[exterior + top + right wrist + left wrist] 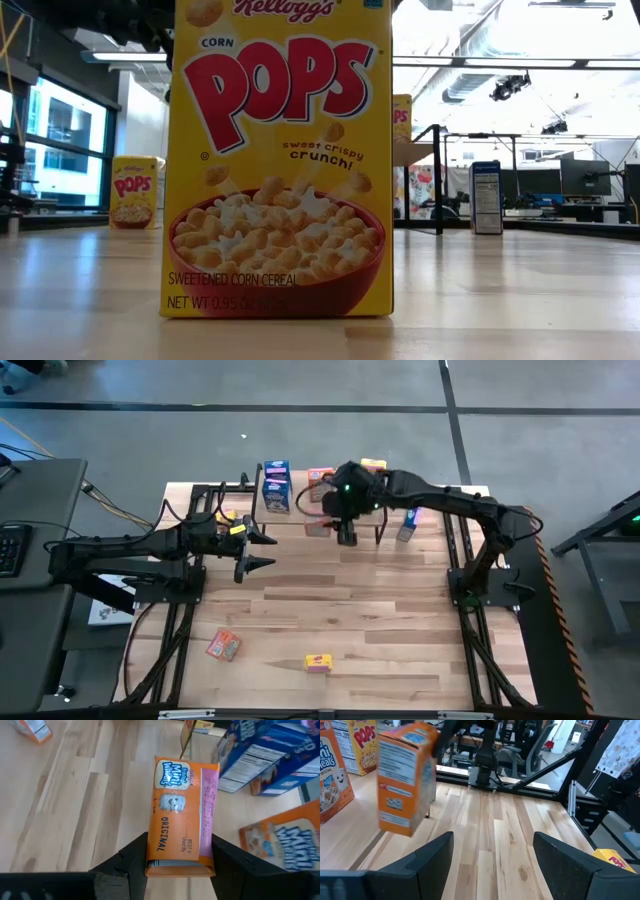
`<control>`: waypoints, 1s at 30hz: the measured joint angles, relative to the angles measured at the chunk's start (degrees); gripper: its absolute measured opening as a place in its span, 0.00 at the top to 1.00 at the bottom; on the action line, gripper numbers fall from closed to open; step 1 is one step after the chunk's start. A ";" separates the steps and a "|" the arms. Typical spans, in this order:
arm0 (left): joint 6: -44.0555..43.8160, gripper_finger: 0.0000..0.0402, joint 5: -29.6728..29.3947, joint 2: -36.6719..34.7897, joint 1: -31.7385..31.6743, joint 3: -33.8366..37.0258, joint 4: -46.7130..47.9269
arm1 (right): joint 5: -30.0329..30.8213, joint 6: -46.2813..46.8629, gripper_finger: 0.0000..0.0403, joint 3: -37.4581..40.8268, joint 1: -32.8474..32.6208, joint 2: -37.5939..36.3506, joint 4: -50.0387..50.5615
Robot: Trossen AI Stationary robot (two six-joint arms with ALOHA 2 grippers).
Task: Stack cereal on shelf
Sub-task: Put the top orange cereal box aligned with the other orange cereal box on the shelf
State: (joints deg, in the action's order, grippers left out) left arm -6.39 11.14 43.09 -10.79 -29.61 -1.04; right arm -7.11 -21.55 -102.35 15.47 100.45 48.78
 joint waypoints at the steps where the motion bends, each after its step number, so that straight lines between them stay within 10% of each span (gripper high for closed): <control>1: 0.00 0.34 0.00 0.02 0.02 0.00 0.02 | -1.31 -0.89 0.59 0.00 1.06 0.00 -0.12; 30: 0.04 0.34 0.04 0.02 0.00 0.00 -0.06 | -13.95 -10.45 0.59 0.07 11.66 0.52 -2.26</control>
State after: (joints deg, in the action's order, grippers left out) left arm -6.35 11.18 43.11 -10.79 -29.61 -1.10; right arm -21.07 -32.00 -102.28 27.13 100.96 46.52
